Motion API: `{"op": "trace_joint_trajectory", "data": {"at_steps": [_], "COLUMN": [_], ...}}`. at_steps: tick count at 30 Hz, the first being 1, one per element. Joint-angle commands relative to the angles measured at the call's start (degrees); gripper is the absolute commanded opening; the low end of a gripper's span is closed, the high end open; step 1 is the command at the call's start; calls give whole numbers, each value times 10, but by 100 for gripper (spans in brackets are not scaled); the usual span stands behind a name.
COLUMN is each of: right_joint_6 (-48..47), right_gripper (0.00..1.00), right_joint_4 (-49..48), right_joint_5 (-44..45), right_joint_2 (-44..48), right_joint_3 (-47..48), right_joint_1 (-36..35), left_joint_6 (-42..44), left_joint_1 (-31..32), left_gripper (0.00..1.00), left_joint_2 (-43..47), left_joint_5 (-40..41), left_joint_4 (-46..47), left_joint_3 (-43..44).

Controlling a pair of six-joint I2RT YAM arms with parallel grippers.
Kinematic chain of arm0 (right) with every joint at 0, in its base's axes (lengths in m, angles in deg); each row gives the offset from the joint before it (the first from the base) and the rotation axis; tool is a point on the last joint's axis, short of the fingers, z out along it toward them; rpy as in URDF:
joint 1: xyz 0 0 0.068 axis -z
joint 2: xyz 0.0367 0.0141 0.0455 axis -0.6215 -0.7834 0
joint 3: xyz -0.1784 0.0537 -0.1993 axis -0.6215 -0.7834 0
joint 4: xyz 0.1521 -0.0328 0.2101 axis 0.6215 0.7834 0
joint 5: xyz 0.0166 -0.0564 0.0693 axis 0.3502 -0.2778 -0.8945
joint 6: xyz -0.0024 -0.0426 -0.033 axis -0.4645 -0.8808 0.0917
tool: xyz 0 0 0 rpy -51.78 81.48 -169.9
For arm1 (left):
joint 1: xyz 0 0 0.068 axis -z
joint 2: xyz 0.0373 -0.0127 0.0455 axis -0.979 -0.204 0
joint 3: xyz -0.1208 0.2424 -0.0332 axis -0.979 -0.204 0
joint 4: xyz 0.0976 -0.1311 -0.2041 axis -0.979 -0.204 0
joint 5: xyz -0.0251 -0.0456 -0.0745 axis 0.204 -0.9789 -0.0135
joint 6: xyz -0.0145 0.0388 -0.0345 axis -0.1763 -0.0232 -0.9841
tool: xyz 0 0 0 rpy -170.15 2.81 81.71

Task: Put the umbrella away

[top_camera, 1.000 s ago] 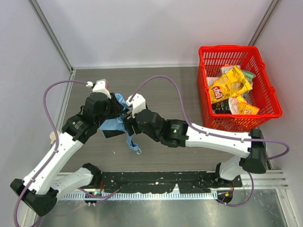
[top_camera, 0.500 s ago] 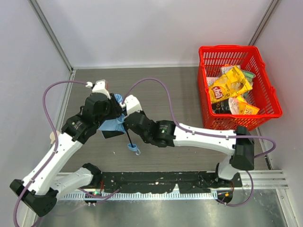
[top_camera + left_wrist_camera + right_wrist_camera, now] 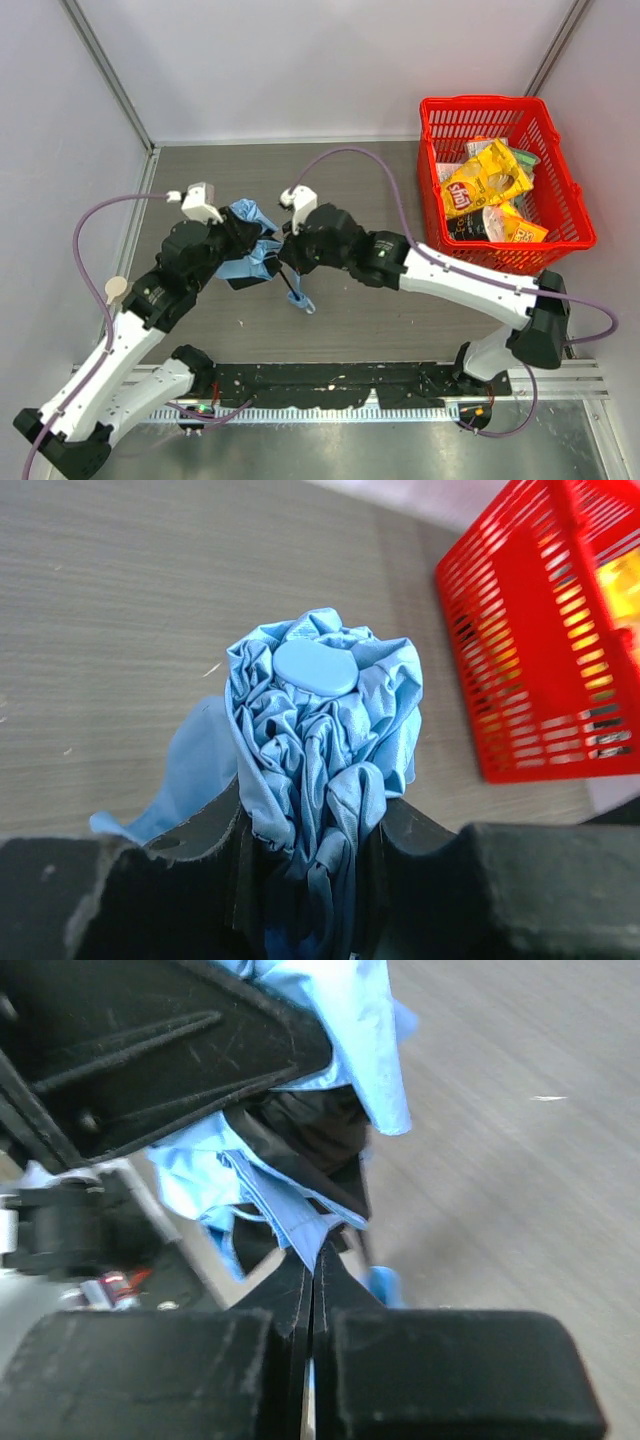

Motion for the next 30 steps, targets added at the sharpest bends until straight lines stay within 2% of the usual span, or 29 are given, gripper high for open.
{"op": "trace_joint_trajectory", "data": {"at_steps": [1,3,5,7,9,11,14,18,19,20,22,28,30], "right_joint_6": [174,246,333,389,367,321,338,472,485,493,453,293,239], "right_gripper": [1,1,1,2,4,7,6,6,6,6,8,21,22], "right_joint_4": [-94,-206,-317,-376,-336,-263,-279,-509,-591,-620,-656,-645,-644], "right_joint_5": [-343,-396,-437,-444,-416,-374,-381,-411,-411,-404,-395,-320,-273], "right_joint_2": [61,62,58,56,63,77,97,95,86,83,78,107,108], "right_joint_3": [-55,-69,-97,-126,-129,-119,-136,-218,-243,-257,-274,-332,-347], "right_joint_1": [56,59,59,61,61,67,74,75,75,75,73,53,40], "left_joint_6": [-58,-90,-127,-147,-144,-129,-122,-157,-171,-185,-209,-275,-304], "left_joint_1": [-3,-4,-3,-3,-3,-3,-3,-3,-3,-3,-3,-3,-3], "left_gripper": [0,0,0,0,0,0,0,0,0,0,0,0,0], "left_joint_2": [77,78,64,49,31,22,30,42,44,45,47,55,48], "left_joint_5": [34,43,53,57,46,30,26,46,50,55,67,94,99], "left_joint_4": [286,386,447,509,547,522,535,611,631,650,673,691,703], "left_joint_3": [-106,-153,-173,-185,-178,-151,-159,-205,-216,-224,-233,-232,-233]}}
